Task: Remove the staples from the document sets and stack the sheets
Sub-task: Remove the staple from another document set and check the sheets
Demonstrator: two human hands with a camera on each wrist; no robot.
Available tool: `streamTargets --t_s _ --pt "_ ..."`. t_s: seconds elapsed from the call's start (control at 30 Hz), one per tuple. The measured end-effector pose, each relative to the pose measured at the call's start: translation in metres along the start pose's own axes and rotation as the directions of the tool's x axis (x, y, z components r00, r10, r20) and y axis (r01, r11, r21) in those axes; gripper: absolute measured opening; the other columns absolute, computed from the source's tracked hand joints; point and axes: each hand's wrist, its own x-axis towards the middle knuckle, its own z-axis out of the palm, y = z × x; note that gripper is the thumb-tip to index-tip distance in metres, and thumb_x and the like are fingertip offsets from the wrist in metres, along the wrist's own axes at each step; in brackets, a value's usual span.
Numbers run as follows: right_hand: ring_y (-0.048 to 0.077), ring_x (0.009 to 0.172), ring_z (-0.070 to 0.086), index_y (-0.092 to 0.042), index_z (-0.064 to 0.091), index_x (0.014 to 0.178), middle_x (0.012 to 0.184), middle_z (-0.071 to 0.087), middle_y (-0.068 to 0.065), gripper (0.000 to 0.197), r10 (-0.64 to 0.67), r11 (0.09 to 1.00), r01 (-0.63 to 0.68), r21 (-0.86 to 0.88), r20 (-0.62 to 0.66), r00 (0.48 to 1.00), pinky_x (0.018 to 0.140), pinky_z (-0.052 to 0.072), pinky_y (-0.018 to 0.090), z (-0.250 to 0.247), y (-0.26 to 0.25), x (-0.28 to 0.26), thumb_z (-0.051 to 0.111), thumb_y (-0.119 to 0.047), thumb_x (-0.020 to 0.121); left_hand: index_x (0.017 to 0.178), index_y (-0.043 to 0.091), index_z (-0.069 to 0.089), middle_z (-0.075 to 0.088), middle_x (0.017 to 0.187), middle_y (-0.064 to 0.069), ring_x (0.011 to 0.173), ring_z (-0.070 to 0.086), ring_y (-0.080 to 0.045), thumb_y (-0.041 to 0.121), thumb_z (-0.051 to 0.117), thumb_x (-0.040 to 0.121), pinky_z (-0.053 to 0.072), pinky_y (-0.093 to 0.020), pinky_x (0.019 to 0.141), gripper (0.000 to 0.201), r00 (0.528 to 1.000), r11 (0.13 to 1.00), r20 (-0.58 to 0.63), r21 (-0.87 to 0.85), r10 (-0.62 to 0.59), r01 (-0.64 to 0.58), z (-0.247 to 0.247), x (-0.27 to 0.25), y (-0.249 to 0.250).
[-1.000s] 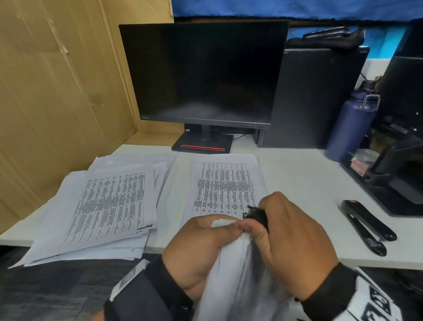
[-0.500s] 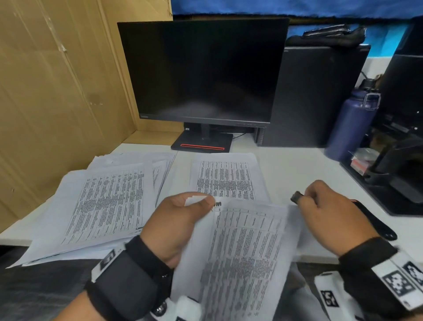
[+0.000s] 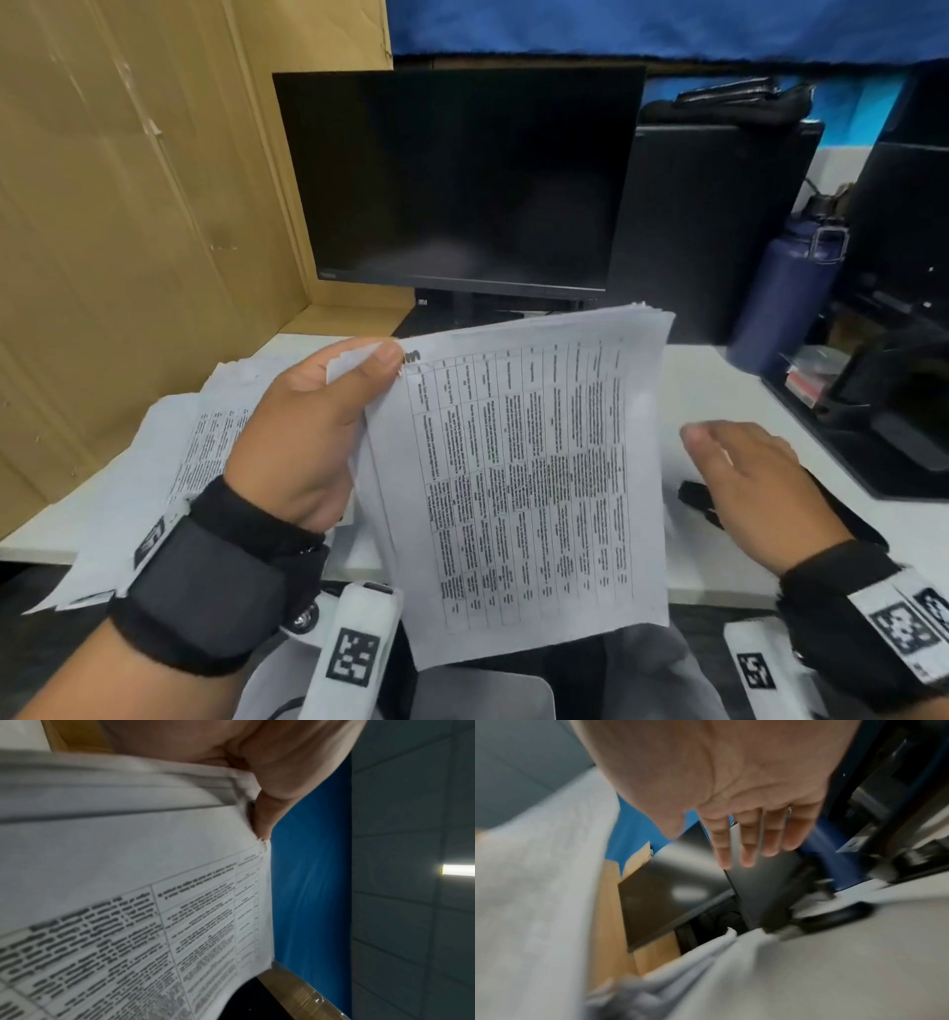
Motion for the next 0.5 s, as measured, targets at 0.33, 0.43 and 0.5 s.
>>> streamTargets --t_s 0.33,0.43,0.5 --pt "0.021 0.098 0.074 -0.016 0.065 0.112 0.106 0.077 0.002 0.021 -0.091 0.633 0.02 0.774 0.049 0.995 0.094 0.054 0.051 -0.006 -0.076 -0.035 0.058 -0.004 0.096 0.123 0.008 0.07 0.078 0.107 -0.018 0.095 0.076 -0.034 0.028 0.064 0.093 0.062 -0.048 0.082 0.036 0.982 0.991 0.187 0.13 -0.038 0.014 0.036 0.02 0.047" --pt "0.024 0.103 0.073 -0.016 0.068 0.112 0.109 0.077 0.002 0.021 -0.049 0.583 0.004 0.813 0.03 0.998 0.098 0.051 0.054 -0.015 -0.076 -0.032 0.056 -0.006 0.097 0.116 0.025 0.073 0.076 0.116 -0.011 0.109 0.073 -0.034 0.039 0.069 0.094 0.058 -0.055 0.093 0.026 0.988 0.975 0.144 0.201 0.063 -0.092 0.039 0.022 0.05" --pt "0.025 0.107 0.071 -0.023 0.068 0.111 0.112 0.075 0.0 0.018 -0.043 0.59 0.04 0.807 -0.018 0.999 0.098 0.05 0.056 -0.019 -0.073 -0.029 0.062 -0.019 0.095 0.129 0.025 0.065 0.075 0.122 -0.007 0.113 0.072 -0.032 0.041 0.072 0.092 0.06 -0.051 0.091 0.041 0.985 0.969 0.165 0.232 0.051 -0.089 0.036 0.021 0.041"
